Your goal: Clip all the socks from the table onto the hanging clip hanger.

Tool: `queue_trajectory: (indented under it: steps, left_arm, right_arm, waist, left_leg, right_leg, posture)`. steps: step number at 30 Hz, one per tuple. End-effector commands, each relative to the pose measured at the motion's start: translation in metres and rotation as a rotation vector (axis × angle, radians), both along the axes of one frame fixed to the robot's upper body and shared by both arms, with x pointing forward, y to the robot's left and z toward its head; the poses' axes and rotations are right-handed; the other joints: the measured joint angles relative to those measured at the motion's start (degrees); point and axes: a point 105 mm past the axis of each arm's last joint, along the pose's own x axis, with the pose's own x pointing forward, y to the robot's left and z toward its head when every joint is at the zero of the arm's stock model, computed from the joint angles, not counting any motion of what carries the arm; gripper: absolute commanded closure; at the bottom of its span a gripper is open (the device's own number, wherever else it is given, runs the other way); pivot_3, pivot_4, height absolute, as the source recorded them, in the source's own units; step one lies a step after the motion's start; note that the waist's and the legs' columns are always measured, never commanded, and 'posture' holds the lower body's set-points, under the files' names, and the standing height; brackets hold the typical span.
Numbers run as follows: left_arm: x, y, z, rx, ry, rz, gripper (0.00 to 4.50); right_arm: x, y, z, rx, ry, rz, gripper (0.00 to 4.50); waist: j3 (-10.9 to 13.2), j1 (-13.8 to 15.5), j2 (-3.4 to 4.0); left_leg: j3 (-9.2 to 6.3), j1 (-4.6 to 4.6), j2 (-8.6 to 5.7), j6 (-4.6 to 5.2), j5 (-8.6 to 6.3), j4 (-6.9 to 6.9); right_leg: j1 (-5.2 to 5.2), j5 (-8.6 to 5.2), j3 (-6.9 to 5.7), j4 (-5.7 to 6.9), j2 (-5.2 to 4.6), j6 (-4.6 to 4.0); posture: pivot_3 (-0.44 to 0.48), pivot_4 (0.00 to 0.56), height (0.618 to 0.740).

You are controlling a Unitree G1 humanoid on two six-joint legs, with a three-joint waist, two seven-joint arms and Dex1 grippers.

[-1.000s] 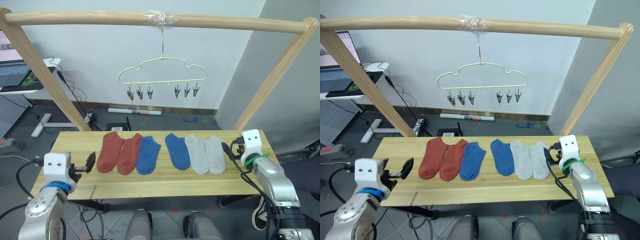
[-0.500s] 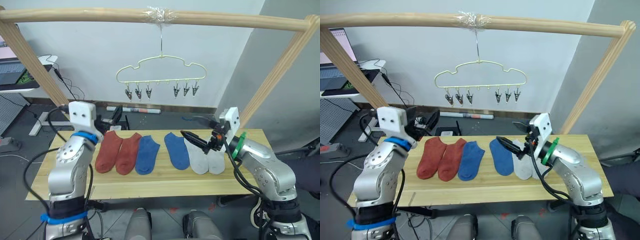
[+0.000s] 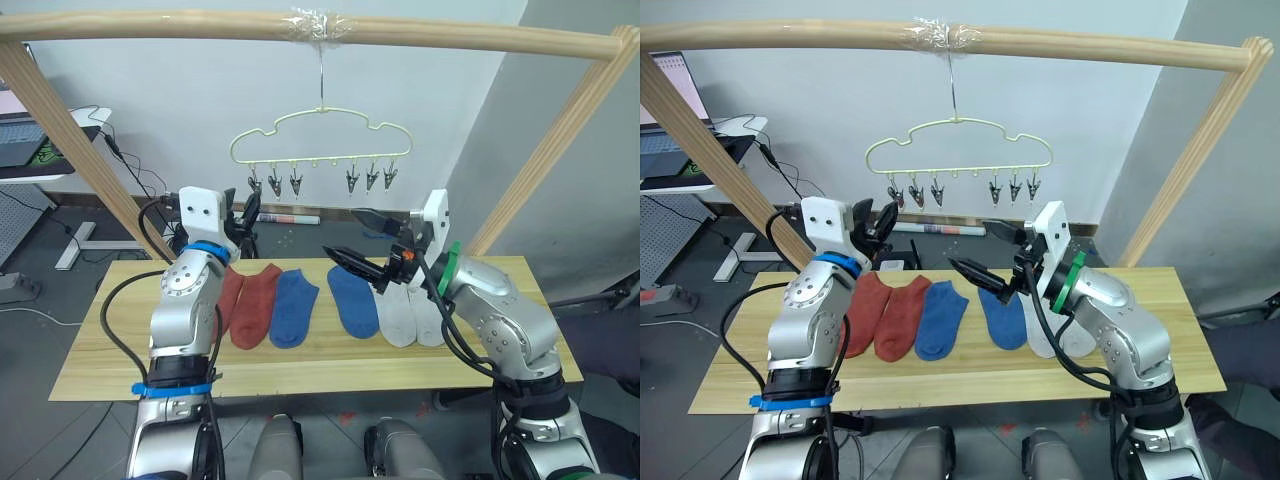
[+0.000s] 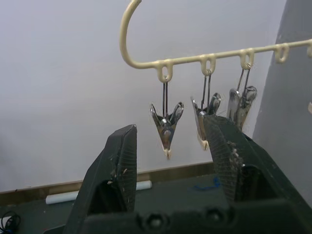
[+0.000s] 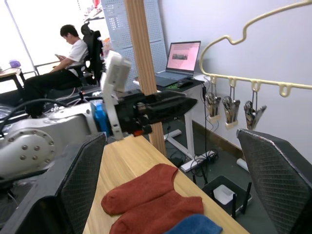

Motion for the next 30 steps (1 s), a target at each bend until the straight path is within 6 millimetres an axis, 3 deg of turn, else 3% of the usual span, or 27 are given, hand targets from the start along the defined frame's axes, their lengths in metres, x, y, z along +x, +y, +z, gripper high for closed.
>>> queue_trajectory:
  steps: [1, 6, 10, 30]
  left_arm:
    - [0.006, -0.007, 0.013, 0.027, -0.080, 0.001, 2.14]
    - [0.013, -0.007, 0.013, 0.012, -0.101, 0.032, 2.14]
    - [0.014, -0.007, 0.013, 0.011, -0.106, 0.030, 2.14]
    - [0.025, -0.002, 0.025, 0.018, -0.137, 0.049, 2.14]
  right_arm:
    - [0.003, 0.004, 0.012, 0.020, -0.062, 0.003, 0.00]
    - [0.004, 0.006, 0.015, 0.047, -0.056, 0.007, 0.00]
    - [0.004, 0.007, 0.017, 0.057, -0.053, 0.003, 0.00]
    - [0.005, 0.006, 0.028, 0.100, -0.066, -0.018, 0.00]
  waist:
    - [0.3, 0.0, 0.00]
    - [0.8, 0.0, -0.01]
    - [0.9, 0.0, 0.01]
    - [1.3, -0.2, 0.03]
  left_leg:
    - [0.00, 0.00, 0.00, 0.00, 0.00, 0.00]
    - [-0.07, -0.13, 0.00, -0.01, -0.01, -0.02]
    - [-0.06, -0.77, -0.01, -0.01, 0.00, 0.02]
    - [-0.05, -0.76, -0.01, -0.01, 0.00, 0.02]
  right_leg:
    - [0.00, 0.01, 0.00, 0.00, 0.00, 0.02]
    - [-0.06, 0.06, -0.06, 0.00, 0.00, 0.09]
    - [-0.82, 0.21, -0.04, 0.20, 0.01, 0.09]
    - [-0.83, 0.25, -0.03, 0.18, 0.05, 0.14]
  posture:
    - [0.034, 0.211, 0.740]
    - [0.036, 0.219, 0.740]
    - [0.029, 0.229, 0.740]
    - [0.013, 0.233, 0.740]
